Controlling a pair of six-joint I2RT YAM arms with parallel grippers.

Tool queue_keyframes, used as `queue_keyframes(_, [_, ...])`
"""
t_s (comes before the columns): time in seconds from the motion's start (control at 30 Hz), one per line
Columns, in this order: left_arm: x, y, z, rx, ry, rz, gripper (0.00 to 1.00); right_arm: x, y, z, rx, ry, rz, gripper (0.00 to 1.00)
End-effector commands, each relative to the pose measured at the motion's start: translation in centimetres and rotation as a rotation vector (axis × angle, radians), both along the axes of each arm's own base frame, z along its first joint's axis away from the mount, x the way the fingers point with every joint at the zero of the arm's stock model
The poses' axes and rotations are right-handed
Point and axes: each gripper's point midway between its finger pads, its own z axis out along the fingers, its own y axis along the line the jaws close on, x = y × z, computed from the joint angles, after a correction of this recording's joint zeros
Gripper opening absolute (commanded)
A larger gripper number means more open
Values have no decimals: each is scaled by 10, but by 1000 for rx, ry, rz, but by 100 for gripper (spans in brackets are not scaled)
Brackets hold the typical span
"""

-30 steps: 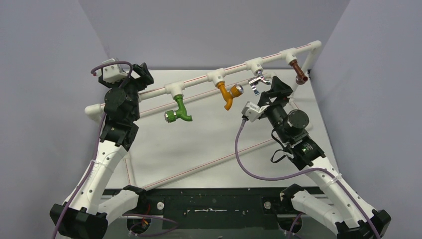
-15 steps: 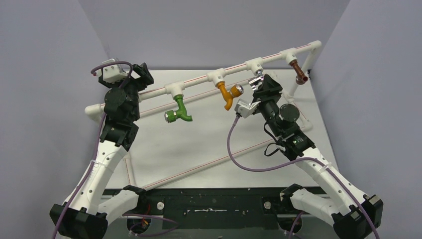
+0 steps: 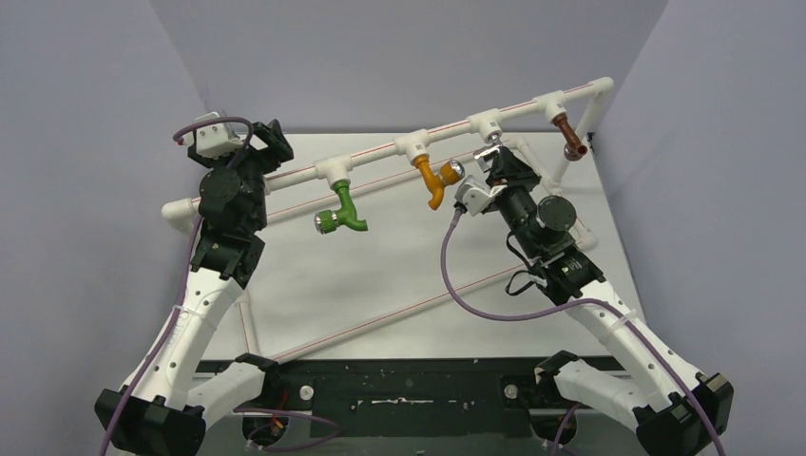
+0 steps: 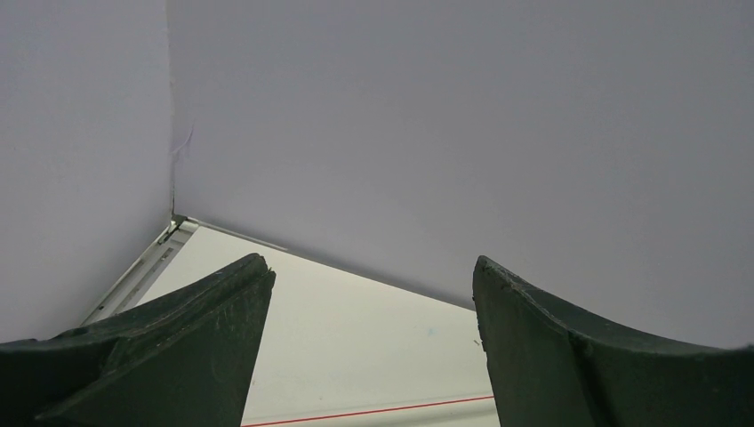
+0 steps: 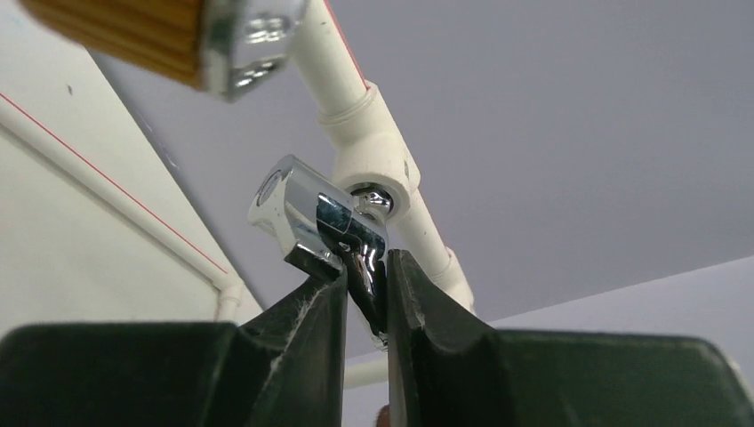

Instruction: Install the water faucets

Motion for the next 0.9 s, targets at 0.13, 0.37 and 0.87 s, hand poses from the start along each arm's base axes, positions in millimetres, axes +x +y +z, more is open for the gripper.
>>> queue_keyframes(0.13, [-17, -20, -134, 152, 446, -85, 80, -16, 14, 64, 667, 31, 177, 0])
queue_keyframes(0.37, [-17, -19, -134, 151, 445, -82, 81, -16, 9, 72, 962, 99, 216, 0])
queue_keyframes(0.87, [-17, -21, -135, 152, 449, -88, 81, -47, -8, 86, 632, 96, 159, 30])
